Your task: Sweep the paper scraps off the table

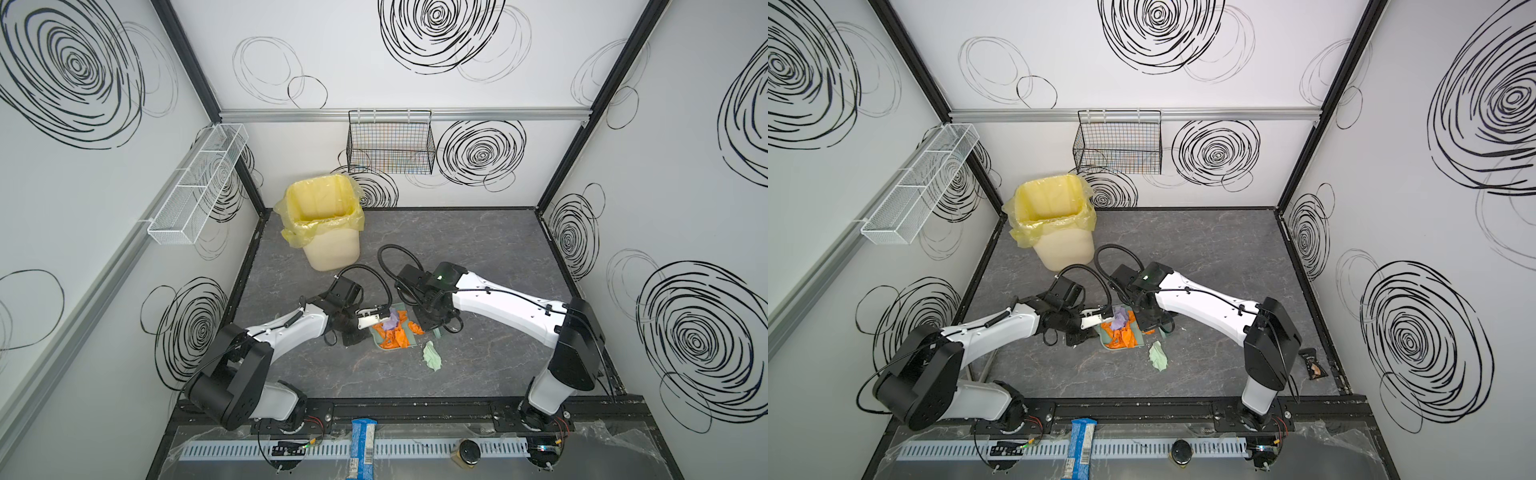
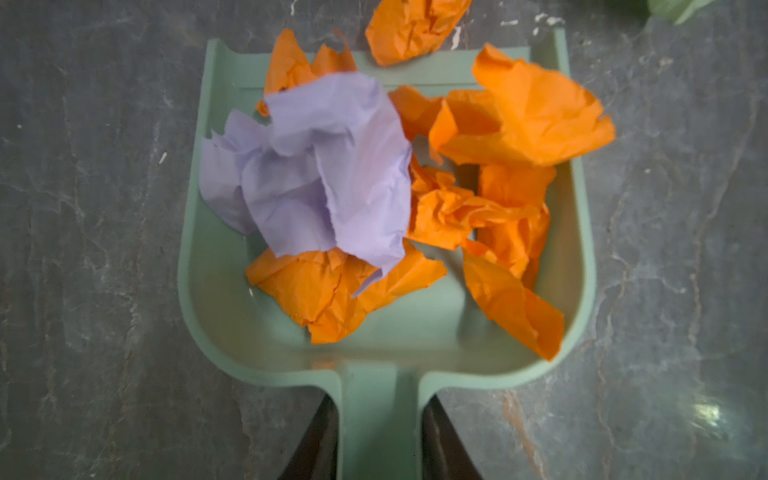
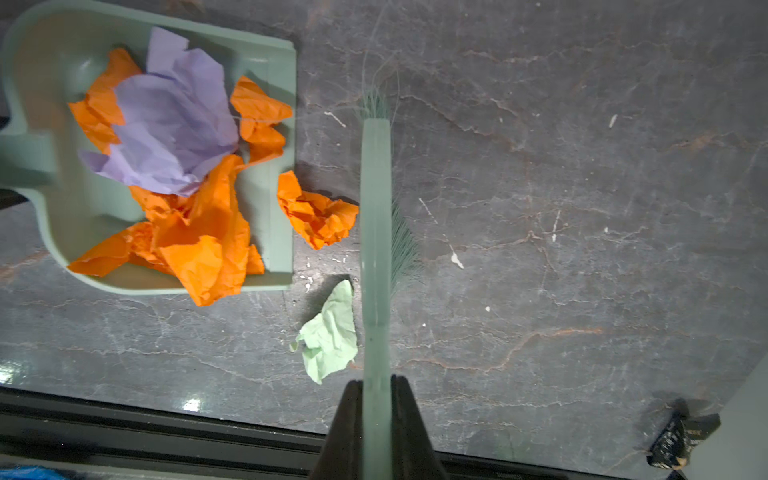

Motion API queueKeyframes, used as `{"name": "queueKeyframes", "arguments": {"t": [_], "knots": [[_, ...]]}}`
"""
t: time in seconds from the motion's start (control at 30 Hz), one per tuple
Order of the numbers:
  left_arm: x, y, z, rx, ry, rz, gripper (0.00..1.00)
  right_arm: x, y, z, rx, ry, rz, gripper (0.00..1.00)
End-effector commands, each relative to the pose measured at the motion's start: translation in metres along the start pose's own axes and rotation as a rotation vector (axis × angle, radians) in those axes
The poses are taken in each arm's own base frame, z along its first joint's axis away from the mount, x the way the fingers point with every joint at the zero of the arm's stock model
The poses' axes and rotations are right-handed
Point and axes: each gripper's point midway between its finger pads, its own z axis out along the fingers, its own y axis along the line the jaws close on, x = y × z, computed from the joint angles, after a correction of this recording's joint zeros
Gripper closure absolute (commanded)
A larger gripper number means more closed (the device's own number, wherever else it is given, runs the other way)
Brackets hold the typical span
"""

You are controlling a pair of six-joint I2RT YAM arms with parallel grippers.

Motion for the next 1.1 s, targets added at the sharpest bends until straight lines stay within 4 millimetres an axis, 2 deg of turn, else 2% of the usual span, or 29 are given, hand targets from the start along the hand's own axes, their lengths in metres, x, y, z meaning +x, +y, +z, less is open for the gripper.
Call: {"name": "queueKeyframes", "arguments": {"t": [0.0,0.13,0.23,0.43,0.7,0.9,0.97,1.07], "knots": [[0.008,-0.012,0.005,0.041,0.022,-0.010,1.00,-0.012,0.023,-0.011,-0.076,-0.047,0.021,1.00],[0.007,-0.011,0.006,0.038,0.019,-0.013,1.00,-0.015,0.030,-0.024,-0.109,-0.069,0.018,1.00],[0.007,-0.011,0.008,0.037,0.016,-0.017,1.00,-0.012,0.026,-0.032,-0.110,-0.075,0.020,1.00],[0.007,-0.009,0.008,0.035,0.012,-0.014,1.00,0.005,-0.015,-0.041,0.007,-0.069,0.074,1.00],[0.014,-0.007,-0.001,0.033,0.011,-0.005,1.00,0.029,-0.053,-0.049,0.009,-0.099,0.171,1.00],[0.024,-0.008,-0.007,0.033,0.017,0.006,1.00,0.071,-0.056,-0.035,-0.044,-0.007,0.174,1.00],[0.028,-0.009,-0.008,0.035,0.021,0.008,1.00,0.079,-0.054,-0.038,-0.076,-0.002,0.188,1.00],[0.031,-0.010,-0.009,0.034,0.022,0.005,1.00,0.080,-0.048,-0.054,-0.138,-0.041,0.208,1.00]]}}
